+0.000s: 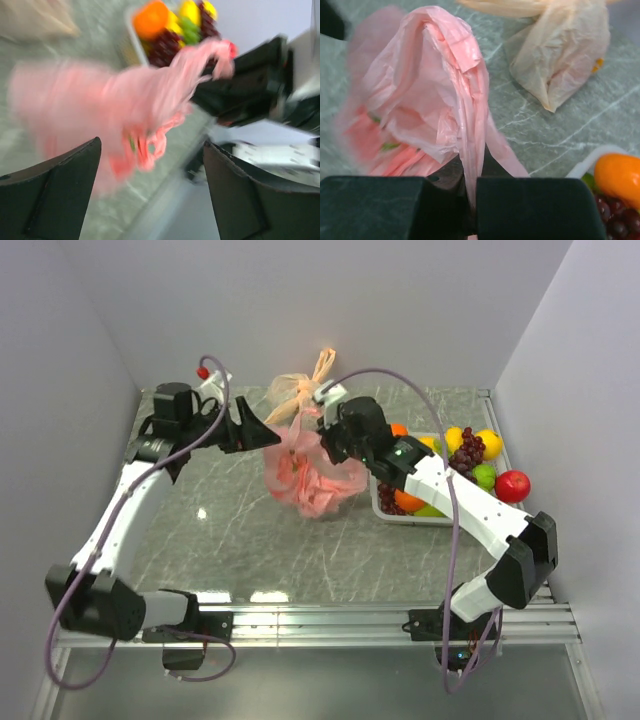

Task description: Place the fake fruits into the plastic bag and tie a complex knot

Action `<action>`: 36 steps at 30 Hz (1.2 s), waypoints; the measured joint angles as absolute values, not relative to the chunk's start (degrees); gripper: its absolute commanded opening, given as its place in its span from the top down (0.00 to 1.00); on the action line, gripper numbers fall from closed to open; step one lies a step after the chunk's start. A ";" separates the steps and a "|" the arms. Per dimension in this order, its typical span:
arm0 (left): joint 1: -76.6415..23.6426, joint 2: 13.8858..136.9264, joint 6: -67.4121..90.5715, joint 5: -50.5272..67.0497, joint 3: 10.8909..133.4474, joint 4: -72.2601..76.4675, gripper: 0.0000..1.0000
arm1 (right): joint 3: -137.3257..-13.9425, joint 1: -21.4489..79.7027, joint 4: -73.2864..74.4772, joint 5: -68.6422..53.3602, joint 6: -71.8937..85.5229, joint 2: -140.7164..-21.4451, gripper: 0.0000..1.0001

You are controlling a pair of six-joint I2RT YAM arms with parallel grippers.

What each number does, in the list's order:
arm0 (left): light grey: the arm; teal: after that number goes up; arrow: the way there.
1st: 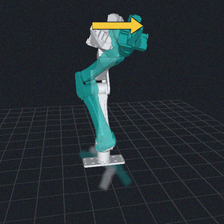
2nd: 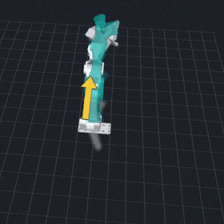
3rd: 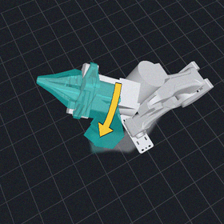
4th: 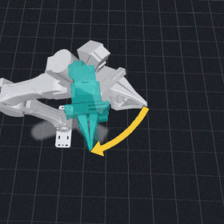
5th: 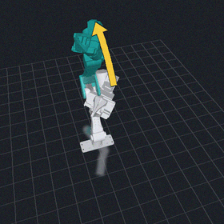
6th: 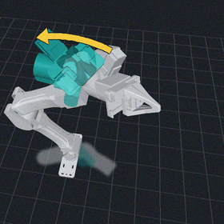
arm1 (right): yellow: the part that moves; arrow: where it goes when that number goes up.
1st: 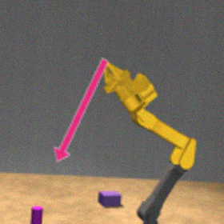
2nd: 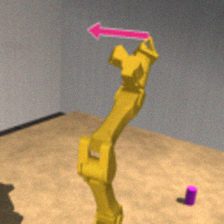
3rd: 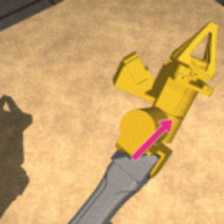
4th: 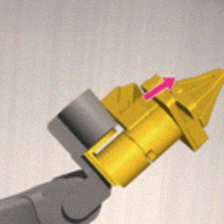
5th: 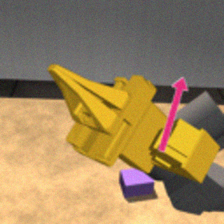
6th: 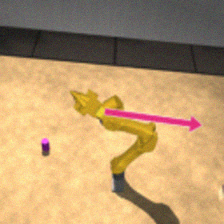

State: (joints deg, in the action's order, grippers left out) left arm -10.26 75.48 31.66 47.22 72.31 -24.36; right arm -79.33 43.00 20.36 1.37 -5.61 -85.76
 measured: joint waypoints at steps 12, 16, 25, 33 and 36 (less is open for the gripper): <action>-25.58 61.71 16.56 17.15 63.99 -24.71 0.16 | -86.17 40.25 23.22 2.42 18.46 -88.84 1.00; -29.43 67.13 14.09 9.26 61.17 -24.67 0.17 | -86.17 40.21 23.99 0.23 23.31 -89.38 1.00; -31.70 77.91 13.30 2.26 61.14 -23.07 0.76 | -82.21 37.50 21.06 -11.81 30.06 -88.36 1.00; -26.39 76.49 13.17 6.31 61.19 -24.47 1.00 | -75.72 29.56 17.98 -18.81 34.02 -87.53 1.00; -17.87 72.62 11.86 6.94 61.19 -27.22 1.00 | -74.65 27.90 18.79 -15.14 33.21 -86.78 1.00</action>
State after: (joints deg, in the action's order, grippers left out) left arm -17.87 72.62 11.86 6.94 61.19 -27.22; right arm -74.65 27.90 18.79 -15.14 33.21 -86.78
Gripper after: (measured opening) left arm 0.014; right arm 0.009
